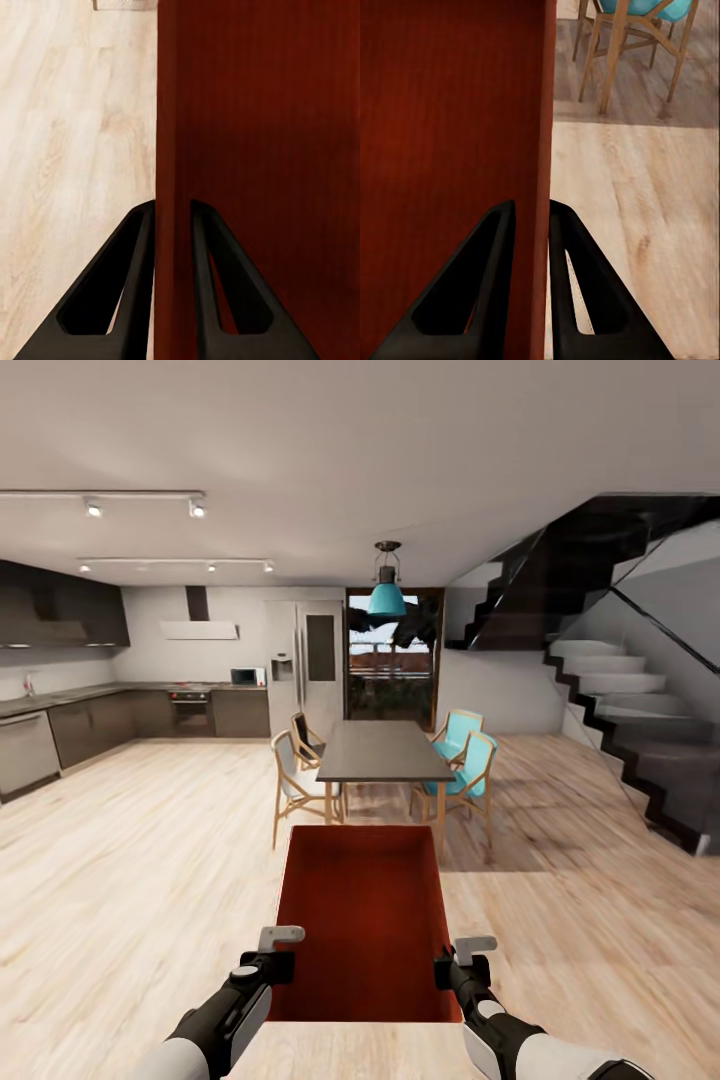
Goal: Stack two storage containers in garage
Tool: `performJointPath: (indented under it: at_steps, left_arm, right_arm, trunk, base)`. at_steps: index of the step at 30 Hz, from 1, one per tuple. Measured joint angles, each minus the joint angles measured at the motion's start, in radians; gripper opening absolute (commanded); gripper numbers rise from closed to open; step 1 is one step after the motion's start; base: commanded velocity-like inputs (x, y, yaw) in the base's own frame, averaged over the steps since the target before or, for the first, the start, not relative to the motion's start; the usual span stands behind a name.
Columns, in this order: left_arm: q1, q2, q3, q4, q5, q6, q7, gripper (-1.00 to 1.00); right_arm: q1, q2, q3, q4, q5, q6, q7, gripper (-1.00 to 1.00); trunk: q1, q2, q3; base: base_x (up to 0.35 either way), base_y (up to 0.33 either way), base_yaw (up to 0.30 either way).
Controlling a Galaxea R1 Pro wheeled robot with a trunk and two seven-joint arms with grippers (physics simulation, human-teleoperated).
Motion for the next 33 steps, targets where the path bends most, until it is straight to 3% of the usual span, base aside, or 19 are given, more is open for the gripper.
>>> performJointPath:
  at_steps: [33]
  left_arm:
    - [0.000, -0.002, 0.004, -0.001, -0.007, 0.002, 0.001, -1.00]
  right_arm:
    - [0.000, 0.000, 0.001, 0.000, -0.003, 0.000, -0.001, -1.00]
  trunk:
    - [0.000, 0.000, 0.000]
  base:
    - [0.000, 0.000, -0.282]
